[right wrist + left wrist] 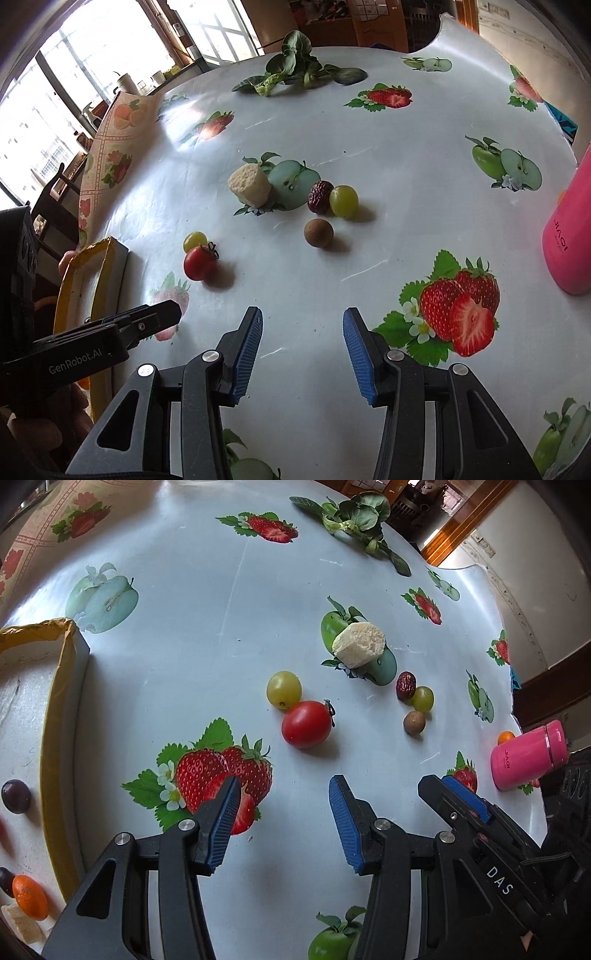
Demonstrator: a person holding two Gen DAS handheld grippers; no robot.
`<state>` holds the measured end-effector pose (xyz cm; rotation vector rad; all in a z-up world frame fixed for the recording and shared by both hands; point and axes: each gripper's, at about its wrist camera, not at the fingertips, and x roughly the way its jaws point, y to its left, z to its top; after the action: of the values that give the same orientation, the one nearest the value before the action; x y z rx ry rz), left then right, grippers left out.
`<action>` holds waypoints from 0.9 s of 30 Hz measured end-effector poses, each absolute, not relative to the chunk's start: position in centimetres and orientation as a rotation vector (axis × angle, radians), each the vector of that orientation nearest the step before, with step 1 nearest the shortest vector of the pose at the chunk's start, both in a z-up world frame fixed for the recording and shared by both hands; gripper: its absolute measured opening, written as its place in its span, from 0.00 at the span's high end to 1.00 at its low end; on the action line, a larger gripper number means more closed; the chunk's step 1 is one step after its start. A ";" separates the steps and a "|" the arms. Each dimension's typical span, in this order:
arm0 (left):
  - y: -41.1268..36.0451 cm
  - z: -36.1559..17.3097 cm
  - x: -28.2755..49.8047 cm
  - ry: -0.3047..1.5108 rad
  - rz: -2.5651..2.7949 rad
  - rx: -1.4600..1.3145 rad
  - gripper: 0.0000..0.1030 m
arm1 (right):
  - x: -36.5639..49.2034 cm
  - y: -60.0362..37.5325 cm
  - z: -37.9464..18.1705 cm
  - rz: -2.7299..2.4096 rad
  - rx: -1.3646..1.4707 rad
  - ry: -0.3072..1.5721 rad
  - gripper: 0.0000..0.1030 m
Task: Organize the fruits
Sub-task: 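Withdraw both grippers and reach toward the red cherry tomato and brown round fruit, then grasp the red cherry tomato with the left gripper while the right gripper grasps the brown fruit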
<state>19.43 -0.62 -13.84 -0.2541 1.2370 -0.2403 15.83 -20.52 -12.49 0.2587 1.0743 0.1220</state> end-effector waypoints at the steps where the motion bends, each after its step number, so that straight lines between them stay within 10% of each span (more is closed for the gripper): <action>1: -0.7 -14.0 19.8 1.236 -0.239 -0.256 0.53 | 16.3 -20.6 -12.6 0.119 0.257 1.073 0.54; 13: -3.2 -14.7 23.0 1.209 -0.278 -0.228 0.53 | 20.7 -20.3 -14.3 0.100 0.229 1.073 0.55; 17: -3.5 -14.8 23.0 1.195 -0.271 -0.185 0.70 | 21.3 -19.4 -14.5 0.106 0.188 1.084 0.78; 27: -0.7 -13.7 20.2 1.197 -0.273 -0.224 0.70 | 17.4 -18.7 -13.1 0.153 0.225 1.069 0.78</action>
<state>20.23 -0.73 -13.75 -0.2243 1.1969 -0.2730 17.41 -18.73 -13.06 0.2248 1.0687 0.1527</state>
